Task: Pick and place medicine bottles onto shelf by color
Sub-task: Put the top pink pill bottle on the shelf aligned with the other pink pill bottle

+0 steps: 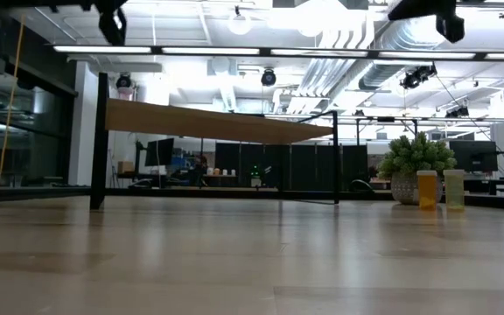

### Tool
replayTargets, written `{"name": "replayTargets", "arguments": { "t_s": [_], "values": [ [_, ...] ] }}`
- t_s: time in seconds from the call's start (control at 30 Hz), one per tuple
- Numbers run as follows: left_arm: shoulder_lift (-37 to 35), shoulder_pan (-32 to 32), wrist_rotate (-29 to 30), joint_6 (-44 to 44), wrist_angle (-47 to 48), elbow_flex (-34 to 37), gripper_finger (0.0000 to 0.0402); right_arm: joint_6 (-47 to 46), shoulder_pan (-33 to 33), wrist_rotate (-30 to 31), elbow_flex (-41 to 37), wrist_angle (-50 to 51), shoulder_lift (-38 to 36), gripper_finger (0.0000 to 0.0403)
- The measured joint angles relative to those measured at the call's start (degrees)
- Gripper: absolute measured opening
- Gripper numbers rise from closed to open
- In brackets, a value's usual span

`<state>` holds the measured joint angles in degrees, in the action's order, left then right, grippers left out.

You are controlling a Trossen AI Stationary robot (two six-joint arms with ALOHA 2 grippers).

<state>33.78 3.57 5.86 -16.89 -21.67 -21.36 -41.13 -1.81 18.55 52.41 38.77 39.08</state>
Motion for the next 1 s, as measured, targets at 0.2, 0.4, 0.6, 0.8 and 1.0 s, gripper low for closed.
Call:
{"name": "replayTargets", "arguments": {
  "t_s": [0.2,0.4,0.6,0.8,1.0],
  "values": [
    [-4.11,0.00,-0.63,-1.89,-0.95,3.12,0.0000,-5.28,-5.83,-4.85,6.65,20.95,11.03,0.0055],
    [-5.00,0.00,-1.37,-2.02,-0.54,3.12,0.0000,-8.43,-12.43,-3.87,7.27,36.86,21.93,0.0157],
    [-4.98,0.02,-1.32,-2.49,-0.59,3.12,0.0000,-10.78,-18.78,-4.27,5.23,35.04,28.30,0.0218],
    [-4.98,0.02,-1.23,-2.51,-0.63,3.12,0.0000,-12.93,-23.41,-6.41,1.50,29.88,32.57,0.0222],
    [-4.98,0.02,-0.48,-2.64,-0.62,3.12,0.0000,-12.95,-26.97,-9.02,-2.83,21.63,33.78,0.0222]
  ]
}}
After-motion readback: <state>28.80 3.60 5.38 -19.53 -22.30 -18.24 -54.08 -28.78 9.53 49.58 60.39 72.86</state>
